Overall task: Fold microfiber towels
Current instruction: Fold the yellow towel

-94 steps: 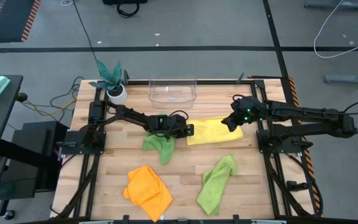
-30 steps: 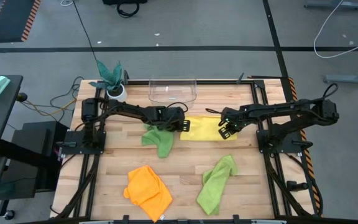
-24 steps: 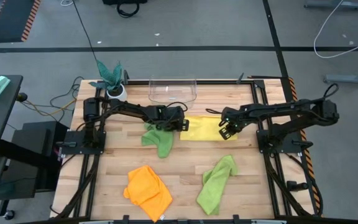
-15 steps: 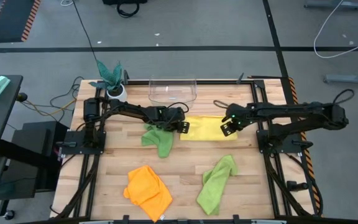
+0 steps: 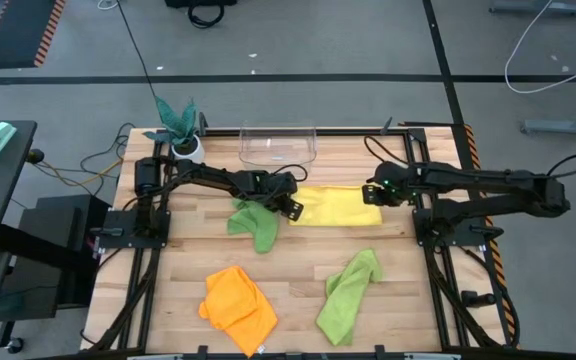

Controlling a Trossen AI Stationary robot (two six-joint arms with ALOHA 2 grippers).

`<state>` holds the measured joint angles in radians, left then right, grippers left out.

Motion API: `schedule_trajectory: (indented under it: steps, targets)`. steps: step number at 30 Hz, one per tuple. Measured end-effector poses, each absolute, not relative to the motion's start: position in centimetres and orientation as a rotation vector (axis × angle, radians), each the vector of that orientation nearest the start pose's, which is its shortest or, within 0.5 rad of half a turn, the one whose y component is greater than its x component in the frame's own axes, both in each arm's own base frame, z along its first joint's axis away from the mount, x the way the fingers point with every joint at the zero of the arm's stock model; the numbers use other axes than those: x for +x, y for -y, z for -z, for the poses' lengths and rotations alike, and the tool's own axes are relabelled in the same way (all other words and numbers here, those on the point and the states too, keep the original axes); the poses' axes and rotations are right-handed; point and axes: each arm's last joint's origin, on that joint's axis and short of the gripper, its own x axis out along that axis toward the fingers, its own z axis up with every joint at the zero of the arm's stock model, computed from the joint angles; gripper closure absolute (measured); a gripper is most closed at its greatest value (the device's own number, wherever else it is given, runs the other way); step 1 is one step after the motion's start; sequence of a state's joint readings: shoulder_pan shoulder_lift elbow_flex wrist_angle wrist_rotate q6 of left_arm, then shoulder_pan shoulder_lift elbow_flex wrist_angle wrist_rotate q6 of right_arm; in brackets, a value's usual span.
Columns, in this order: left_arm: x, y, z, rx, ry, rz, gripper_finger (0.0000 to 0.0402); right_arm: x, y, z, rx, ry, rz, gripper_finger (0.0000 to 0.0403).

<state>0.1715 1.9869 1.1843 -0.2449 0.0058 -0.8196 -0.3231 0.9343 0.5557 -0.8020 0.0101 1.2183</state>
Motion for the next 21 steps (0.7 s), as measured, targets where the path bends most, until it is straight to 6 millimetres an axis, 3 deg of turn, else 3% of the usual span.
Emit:
schedule_trajectory:
  steps: [15, 21]
  targets:
    - [38.4, -6.2, -12.7, -0.781, -0.962, -0.472, 0.0243, 12.4, 4.3, -14.8, 1.378, -0.853, 1.113, 0.0294]
    - [38.4, -6.2, -12.6, -0.774, -0.965, -0.464, 0.0245, 12.4, 4.3, -13.2, 1.395, -0.784, 1.088, 0.0294]
